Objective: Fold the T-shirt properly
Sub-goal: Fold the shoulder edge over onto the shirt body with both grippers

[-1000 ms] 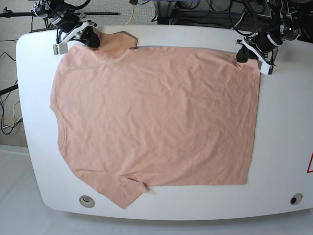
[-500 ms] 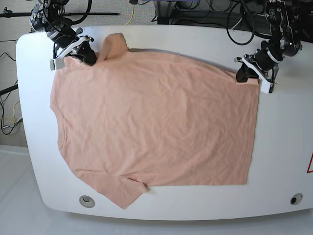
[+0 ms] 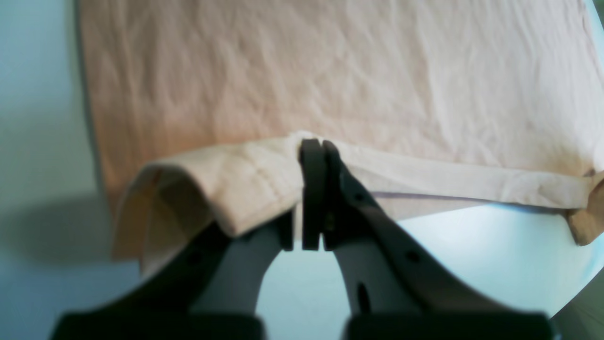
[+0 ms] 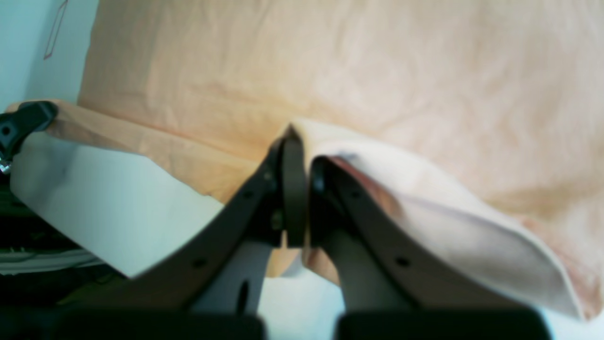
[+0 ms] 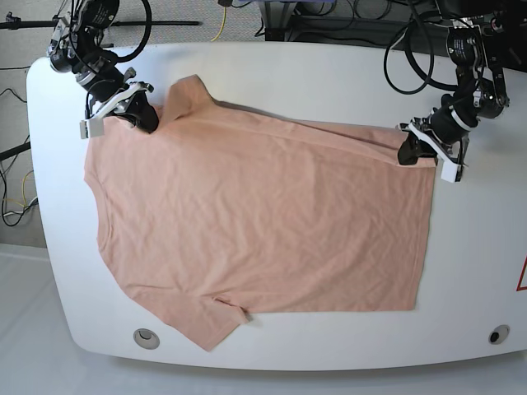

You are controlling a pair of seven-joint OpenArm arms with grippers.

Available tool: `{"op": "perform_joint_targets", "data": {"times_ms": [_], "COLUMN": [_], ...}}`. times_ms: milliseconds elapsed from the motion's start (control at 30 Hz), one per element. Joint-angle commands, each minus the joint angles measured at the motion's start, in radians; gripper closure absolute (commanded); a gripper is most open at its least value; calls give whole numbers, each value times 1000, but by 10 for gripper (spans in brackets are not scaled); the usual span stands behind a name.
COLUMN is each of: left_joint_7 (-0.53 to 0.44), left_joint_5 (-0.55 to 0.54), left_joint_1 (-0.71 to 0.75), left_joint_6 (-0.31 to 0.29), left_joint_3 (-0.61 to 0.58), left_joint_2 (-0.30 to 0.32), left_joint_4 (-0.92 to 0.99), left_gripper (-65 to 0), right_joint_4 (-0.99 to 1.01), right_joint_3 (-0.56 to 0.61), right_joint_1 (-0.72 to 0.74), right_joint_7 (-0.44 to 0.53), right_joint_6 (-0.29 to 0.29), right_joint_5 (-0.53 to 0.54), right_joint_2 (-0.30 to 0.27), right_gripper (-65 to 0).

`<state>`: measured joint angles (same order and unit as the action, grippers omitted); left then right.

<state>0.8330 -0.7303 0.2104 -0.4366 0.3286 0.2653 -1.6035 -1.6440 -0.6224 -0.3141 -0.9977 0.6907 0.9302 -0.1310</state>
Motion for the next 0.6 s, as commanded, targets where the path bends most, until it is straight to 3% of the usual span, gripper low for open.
{"op": "perform_joint_targets", "data": {"times_ms": [0, 567], "left_joint_7": [-14, -33], "left_joint_5": [-4, 4], "left_joint_1": [-22, -122], "left_joint_6": [3, -4], "left_joint_3": [9, 15], "left_joint_2": [10, 4], "left_joint_4": [7, 131], "left_gripper": [0, 0], "right_joint_4": [23, 212], "right_joint_3": [-3, 2], "right_joint_1": [22, 214], "right_joint_7": [10, 10], "right_joint_6": [5, -4], "right_joint_5": [14, 6], "right_joint_2": [-15, -54], "right_gripper": [0, -2]}}
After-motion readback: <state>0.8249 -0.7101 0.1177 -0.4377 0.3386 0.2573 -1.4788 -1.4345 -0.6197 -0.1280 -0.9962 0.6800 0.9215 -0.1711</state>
